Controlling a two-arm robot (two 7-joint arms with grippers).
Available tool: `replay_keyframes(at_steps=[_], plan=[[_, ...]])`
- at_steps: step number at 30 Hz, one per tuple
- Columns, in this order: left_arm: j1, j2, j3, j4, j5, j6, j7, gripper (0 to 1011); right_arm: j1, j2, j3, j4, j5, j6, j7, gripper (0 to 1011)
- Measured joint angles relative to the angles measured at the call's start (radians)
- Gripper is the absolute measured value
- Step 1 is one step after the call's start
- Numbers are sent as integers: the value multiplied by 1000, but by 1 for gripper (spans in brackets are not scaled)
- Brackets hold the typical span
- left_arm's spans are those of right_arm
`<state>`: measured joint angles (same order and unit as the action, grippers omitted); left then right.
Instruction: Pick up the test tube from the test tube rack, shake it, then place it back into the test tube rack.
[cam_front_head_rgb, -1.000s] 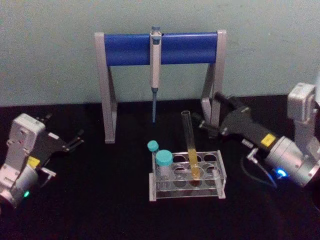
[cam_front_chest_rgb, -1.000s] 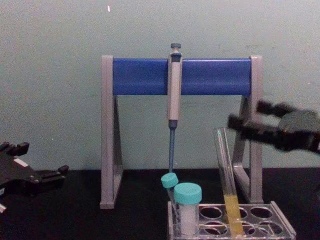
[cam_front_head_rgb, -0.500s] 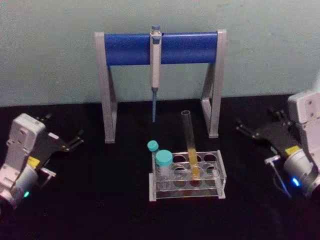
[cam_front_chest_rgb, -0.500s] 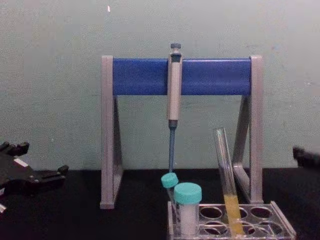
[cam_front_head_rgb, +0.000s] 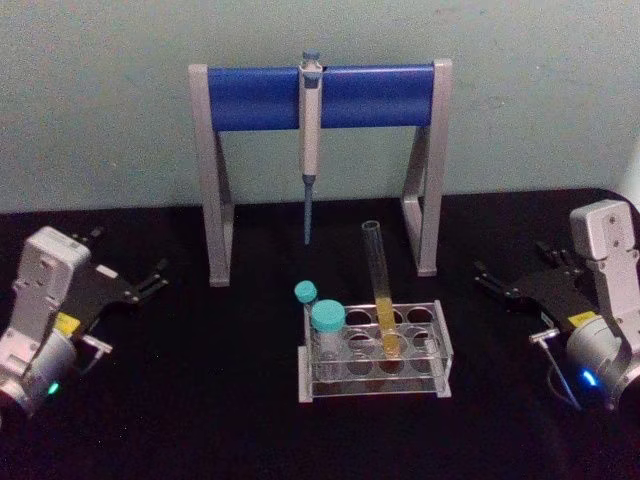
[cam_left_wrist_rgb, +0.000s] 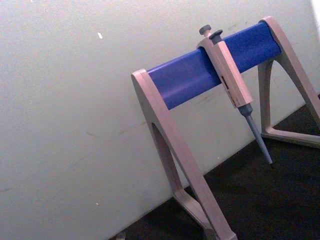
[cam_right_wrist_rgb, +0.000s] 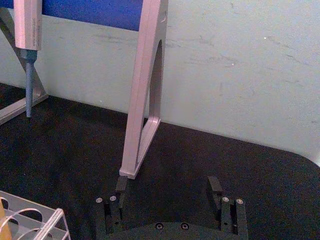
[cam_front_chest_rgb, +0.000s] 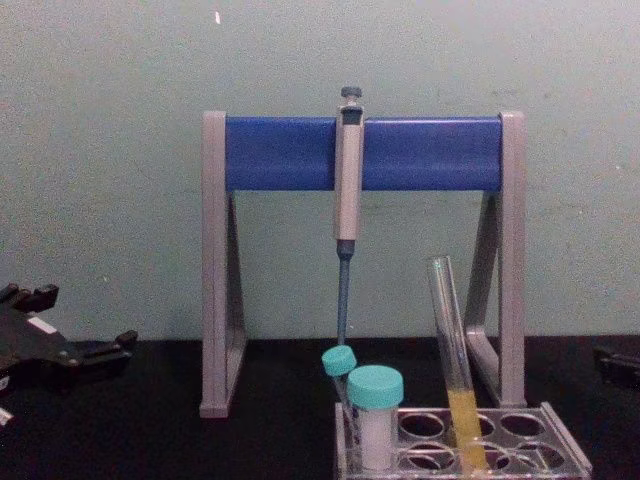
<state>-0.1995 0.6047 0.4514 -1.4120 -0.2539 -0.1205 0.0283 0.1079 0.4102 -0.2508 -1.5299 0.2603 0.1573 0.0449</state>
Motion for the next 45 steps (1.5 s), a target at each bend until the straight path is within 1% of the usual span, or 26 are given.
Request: replay_keyframes(at_steps=[45], plan=[[0, 0, 0, 0, 0, 0, 0, 1001, -1, 4, -3, -7, -5, -6, -6, 1000]])
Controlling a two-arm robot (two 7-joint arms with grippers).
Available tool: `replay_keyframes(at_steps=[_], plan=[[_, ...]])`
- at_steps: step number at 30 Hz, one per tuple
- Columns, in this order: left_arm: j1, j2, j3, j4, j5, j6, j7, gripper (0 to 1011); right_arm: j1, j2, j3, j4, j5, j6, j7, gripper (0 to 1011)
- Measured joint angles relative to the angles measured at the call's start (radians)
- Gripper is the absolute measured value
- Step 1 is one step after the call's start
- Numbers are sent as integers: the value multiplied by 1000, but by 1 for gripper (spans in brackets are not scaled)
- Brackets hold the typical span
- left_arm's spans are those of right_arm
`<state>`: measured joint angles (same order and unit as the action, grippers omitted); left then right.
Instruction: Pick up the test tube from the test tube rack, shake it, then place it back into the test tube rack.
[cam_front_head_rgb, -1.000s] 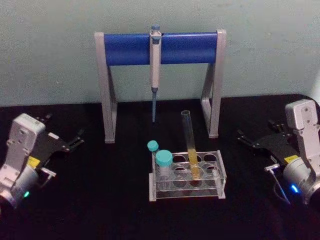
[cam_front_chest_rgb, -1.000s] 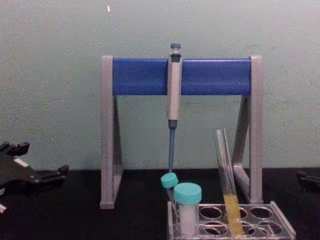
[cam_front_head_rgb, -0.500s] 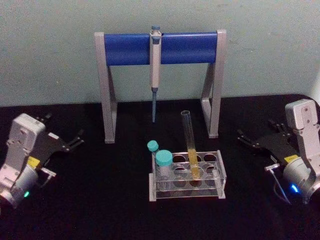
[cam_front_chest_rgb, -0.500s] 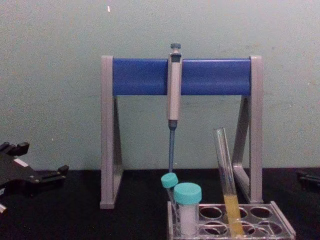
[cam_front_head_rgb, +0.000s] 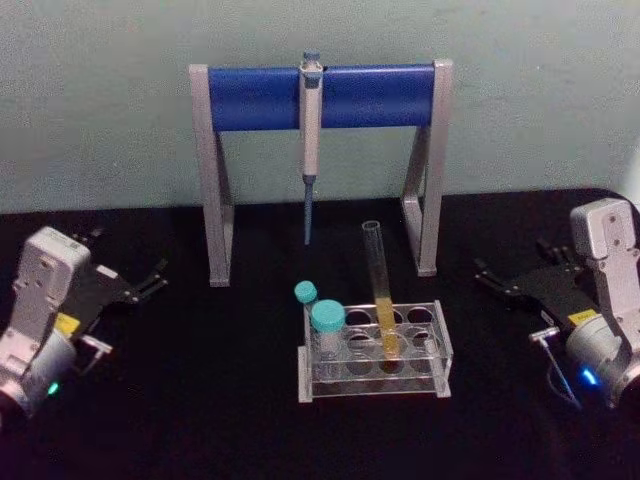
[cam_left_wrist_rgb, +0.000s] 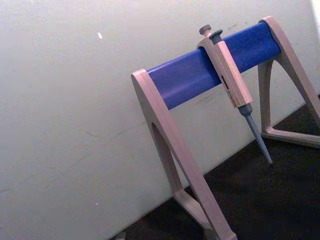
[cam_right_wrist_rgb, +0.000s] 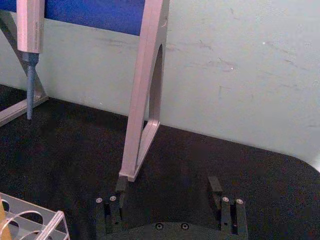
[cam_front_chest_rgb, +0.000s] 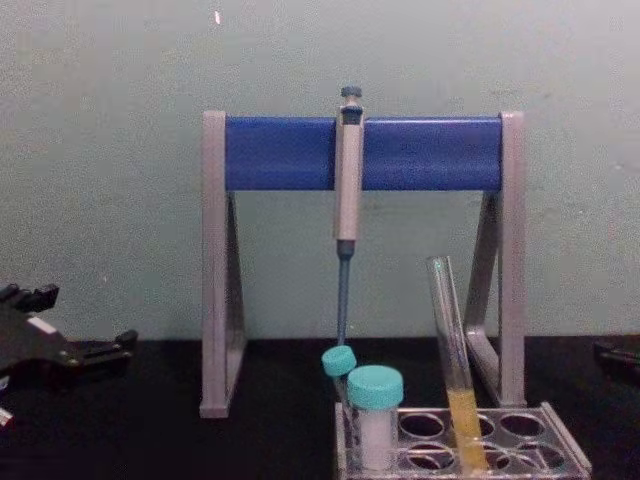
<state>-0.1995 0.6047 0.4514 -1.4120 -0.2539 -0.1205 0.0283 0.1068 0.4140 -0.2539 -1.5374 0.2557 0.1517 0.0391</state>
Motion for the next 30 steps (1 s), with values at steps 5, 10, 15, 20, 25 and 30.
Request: replay_keyframes(at_steps=[5, 10, 15, 20, 25, 30], plan=[[0, 0, 0, 0, 0, 0, 0, 1001, 0, 0, 0, 0, 0, 0, 0, 1000], [0, 0, 0, 0, 0, 0, 0, 1001, 0, 0, 0, 0, 0, 0, 0, 1000], [0, 0, 0, 0, 0, 0, 0, 1001, 0, 0, 0, 0, 0, 0, 0, 1000], [0, 0, 0, 0, 0, 0, 0, 1001, 0, 0, 0, 0, 0, 0, 0, 1000], [0, 0, 0, 0, 0, 0, 0, 1001, 0, 0, 0, 0, 0, 0, 0, 1000], [0, 0, 0, 0, 0, 0, 0, 1001, 0, 0, 0, 0, 0, 0, 0, 1000]])
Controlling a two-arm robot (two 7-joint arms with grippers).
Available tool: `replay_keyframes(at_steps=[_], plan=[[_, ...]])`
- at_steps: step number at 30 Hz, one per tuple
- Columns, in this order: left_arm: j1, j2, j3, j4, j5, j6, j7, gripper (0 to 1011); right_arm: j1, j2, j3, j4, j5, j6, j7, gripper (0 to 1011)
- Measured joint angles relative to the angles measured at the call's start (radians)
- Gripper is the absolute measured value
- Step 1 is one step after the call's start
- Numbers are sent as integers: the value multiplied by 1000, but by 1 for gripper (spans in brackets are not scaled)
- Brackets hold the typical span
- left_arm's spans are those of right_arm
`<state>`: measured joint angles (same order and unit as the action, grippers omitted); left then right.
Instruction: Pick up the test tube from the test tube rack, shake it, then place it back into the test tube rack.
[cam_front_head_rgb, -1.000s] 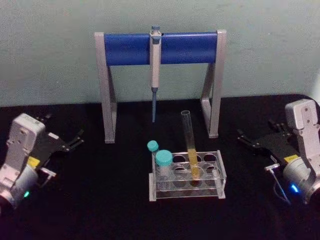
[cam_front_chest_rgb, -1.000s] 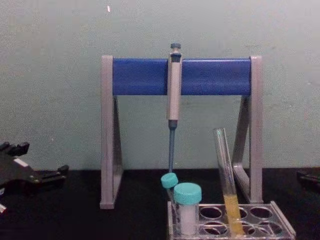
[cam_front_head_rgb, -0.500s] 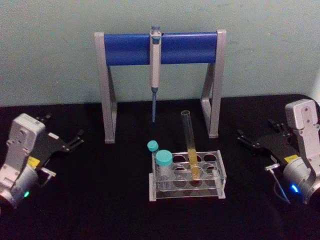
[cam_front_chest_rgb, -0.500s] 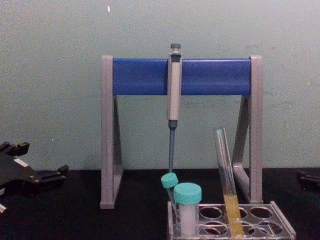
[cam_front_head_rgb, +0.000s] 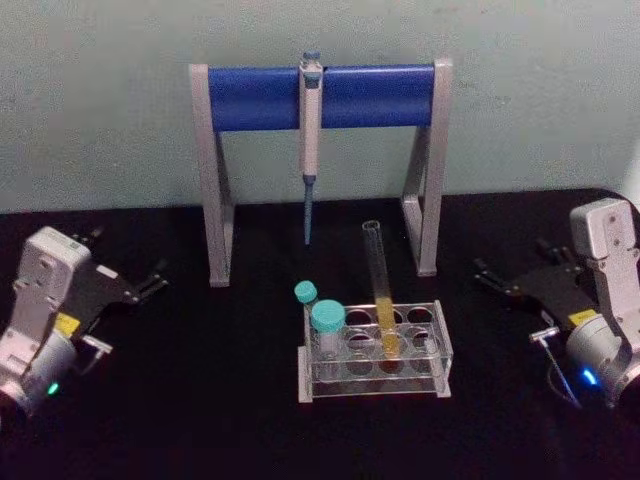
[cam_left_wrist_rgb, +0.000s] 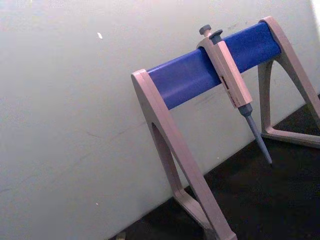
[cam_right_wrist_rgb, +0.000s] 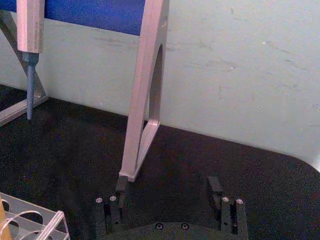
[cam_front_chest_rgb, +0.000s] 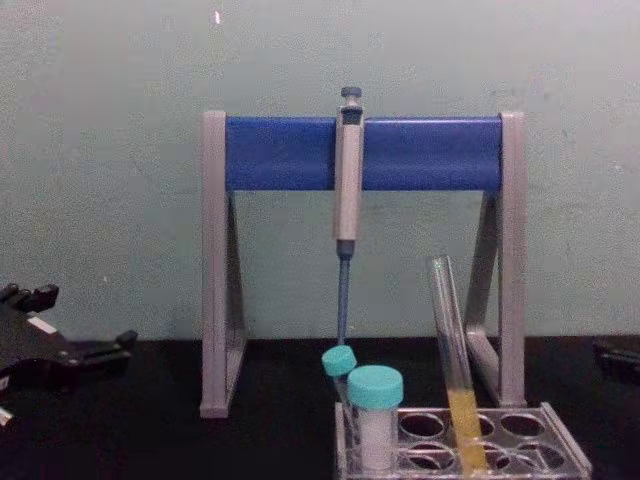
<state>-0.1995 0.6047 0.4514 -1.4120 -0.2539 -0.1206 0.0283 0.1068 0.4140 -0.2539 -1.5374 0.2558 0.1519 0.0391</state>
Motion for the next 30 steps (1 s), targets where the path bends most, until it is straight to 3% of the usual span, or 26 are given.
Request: replay_keyframes(at_steps=[30], plan=[[0, 0, 0, 0, 0, 0, 0, 1001, 0, 0, 0, 0, 0, 0, 0, 1000]])
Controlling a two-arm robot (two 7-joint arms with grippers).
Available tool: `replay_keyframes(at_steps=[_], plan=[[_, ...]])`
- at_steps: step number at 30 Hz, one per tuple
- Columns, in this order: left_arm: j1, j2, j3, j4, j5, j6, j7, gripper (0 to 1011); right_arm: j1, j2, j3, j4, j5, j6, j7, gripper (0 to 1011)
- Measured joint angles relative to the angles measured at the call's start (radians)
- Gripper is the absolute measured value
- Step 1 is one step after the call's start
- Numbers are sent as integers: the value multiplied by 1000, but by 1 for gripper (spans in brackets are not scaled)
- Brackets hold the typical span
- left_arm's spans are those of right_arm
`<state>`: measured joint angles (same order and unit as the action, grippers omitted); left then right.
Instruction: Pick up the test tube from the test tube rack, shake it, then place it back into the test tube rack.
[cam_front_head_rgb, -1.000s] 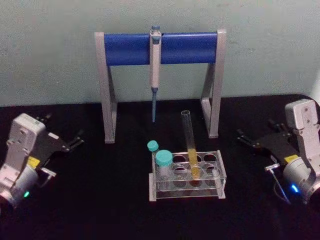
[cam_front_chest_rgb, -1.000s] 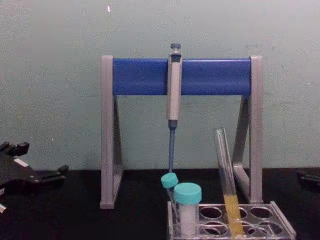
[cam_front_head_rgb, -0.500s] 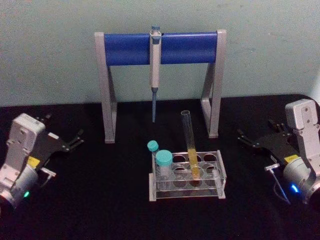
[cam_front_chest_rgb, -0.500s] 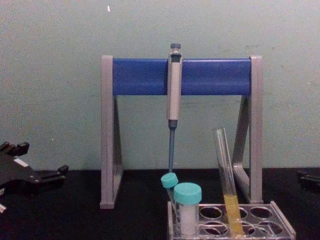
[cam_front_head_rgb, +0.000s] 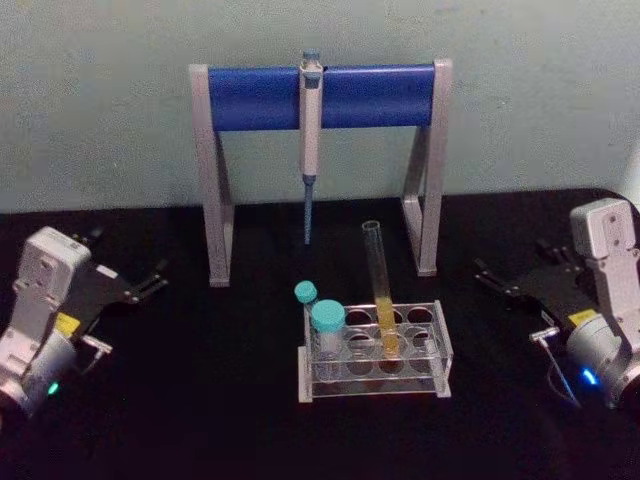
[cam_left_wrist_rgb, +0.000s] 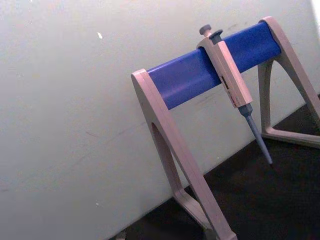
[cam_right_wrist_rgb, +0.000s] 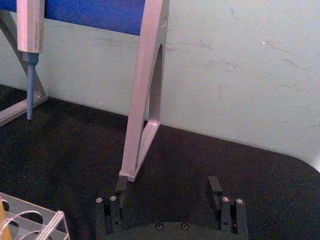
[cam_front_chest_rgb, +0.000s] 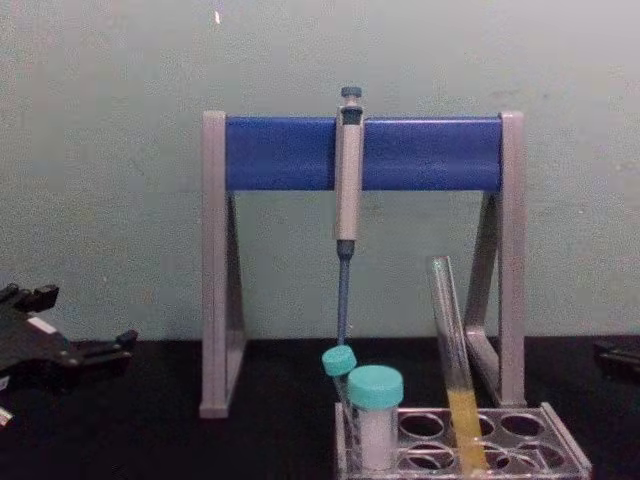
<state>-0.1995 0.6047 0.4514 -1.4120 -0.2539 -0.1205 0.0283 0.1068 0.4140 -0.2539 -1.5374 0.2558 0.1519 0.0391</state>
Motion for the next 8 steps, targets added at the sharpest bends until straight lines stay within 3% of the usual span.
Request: replay_keyframes(at_steps=[8], plan=[[0, 0, 0, 0, 0, 0, 0, 1001, 0, 0, 0, 0, 0, 0, 0, 1000]])
